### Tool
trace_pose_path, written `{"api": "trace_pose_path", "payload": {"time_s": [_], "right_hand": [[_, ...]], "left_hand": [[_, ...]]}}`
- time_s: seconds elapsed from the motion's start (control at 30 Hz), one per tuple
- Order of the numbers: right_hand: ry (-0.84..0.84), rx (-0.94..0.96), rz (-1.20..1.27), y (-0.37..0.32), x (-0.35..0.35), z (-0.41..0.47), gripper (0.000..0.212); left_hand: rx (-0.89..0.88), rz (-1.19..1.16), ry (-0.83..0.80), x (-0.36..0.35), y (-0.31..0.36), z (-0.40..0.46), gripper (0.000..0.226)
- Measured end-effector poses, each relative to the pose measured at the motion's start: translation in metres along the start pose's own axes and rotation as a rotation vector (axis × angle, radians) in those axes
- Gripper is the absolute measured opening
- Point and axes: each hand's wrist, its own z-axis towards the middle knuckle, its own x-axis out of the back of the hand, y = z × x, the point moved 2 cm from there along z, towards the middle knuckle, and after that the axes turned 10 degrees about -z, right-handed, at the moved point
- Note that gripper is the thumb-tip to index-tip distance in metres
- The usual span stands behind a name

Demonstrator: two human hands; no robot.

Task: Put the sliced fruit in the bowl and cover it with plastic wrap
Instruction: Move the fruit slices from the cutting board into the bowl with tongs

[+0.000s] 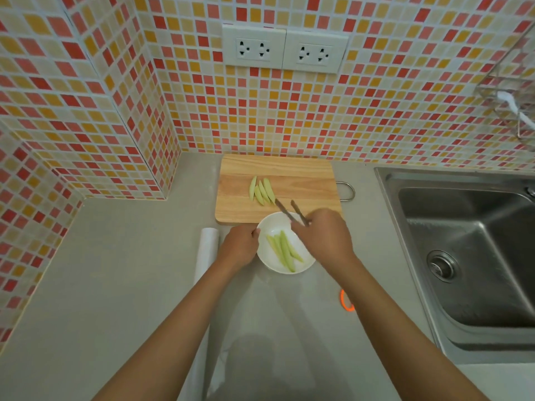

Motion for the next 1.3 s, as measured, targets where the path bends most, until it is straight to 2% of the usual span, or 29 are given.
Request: {"api": "trace_pose_path", "payload": {"time_s": [0.27,0.47,0.57,0.7,0.83,1.0,1.1,1.23,1.3], "right_hand": [[-0.156,0.067,-0.19,-0.038,-0.04,0.078,0.034],[-0.162,0.073,-0.235,-0.053,-0.047,0.092,0.021],[-0.154,0.054,-0.214,-0.054,-0.049,0.095,0.029],[-0.139,0.019,-0.13,-0.044,-0.051,0.095,0.034],[-0.134,0.009,-0.105,-0.035,-0.048,0.091,0.019],[-0.12,0.033,-0.083,-0.031,-0.035,0.085,0.039],[-0.105,0.07,-0.002,-0.028,-0.009,0.068,0.044],[-0.182,0.075,0.053,-0.007,0.023,0.033,0.02],[-0.291,0.053,0.022,0.003,0.024,0.014,0.02]], "left_hand": [[0.021,0.012,0.004,0.001,0.0,-0.001,0.031],[0.025,0.005,-0.001,0.001,0.0,0.0,0.029],[0.028,0.018,0.003,0.0,-0.001,0.001,0.031],[0.022,0.008,-0.004,0.0,-0.002,0.002,0.033],[0.013,0.003,0.0,-0.002,-0.003,0.004,0.035],[0.006,-0.008,0.003,-0.002,-0.003,0.004,0.034],[0.002,-0.007,0.001,-0.001,-0.001,0.003,0.033],[-0.011,-0.001,0.001,0.0,0.001,0.001,0.029],[-0.002,-0.01,-0.002,0.0,0.002,0.0,0.029]]}}
